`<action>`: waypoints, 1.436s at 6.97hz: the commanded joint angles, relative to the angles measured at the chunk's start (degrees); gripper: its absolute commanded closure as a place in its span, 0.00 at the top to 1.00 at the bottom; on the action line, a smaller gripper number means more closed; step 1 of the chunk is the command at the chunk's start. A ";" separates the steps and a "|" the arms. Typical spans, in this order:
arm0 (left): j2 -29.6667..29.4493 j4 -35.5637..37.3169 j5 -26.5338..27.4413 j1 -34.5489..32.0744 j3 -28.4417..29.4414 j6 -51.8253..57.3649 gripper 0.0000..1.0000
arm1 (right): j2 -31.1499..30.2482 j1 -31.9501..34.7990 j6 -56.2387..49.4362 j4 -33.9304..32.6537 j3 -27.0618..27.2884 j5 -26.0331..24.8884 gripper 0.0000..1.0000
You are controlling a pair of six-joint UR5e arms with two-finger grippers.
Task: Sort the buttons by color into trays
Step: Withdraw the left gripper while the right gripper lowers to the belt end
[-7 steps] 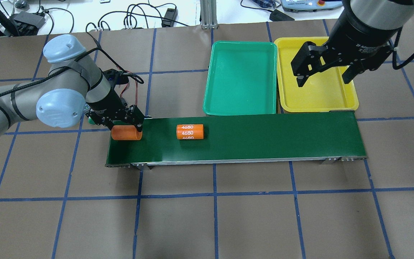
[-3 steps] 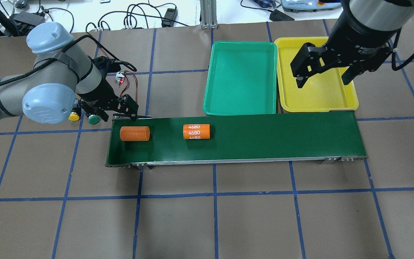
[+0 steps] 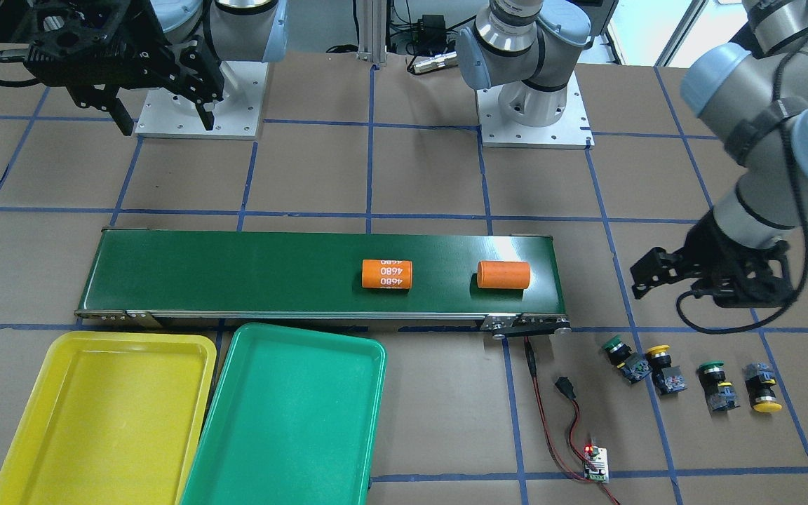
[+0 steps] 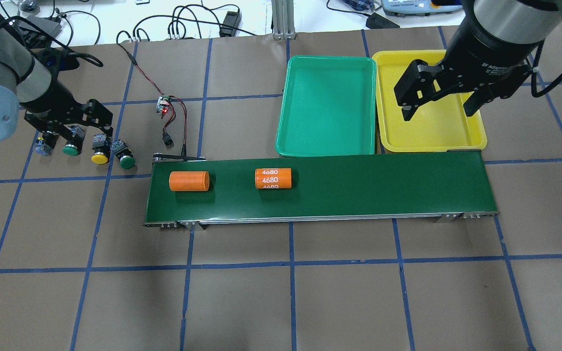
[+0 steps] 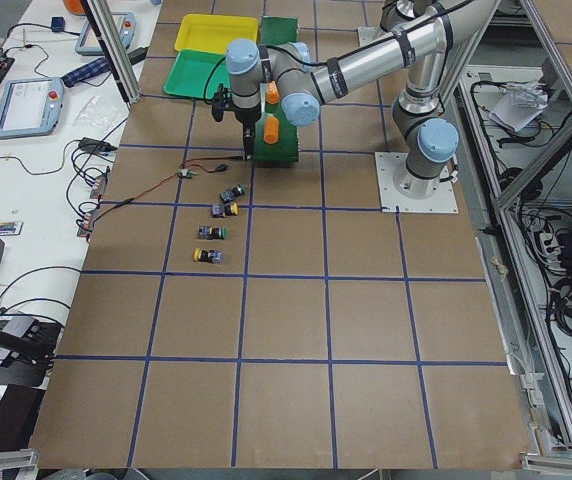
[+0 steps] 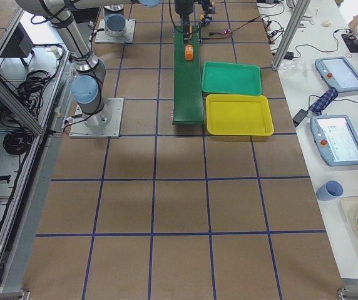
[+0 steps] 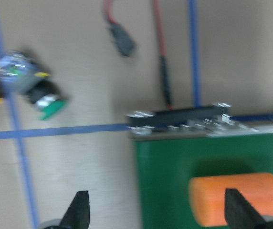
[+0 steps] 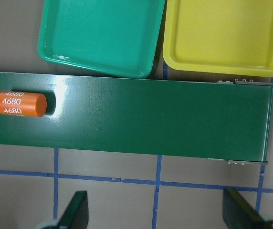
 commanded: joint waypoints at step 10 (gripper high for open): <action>-25.35 10.47 2.45 13.51 13.97 22.87 1.00 | -8.09 0.00 0.09 -0.09 9.32 -0.09 1.00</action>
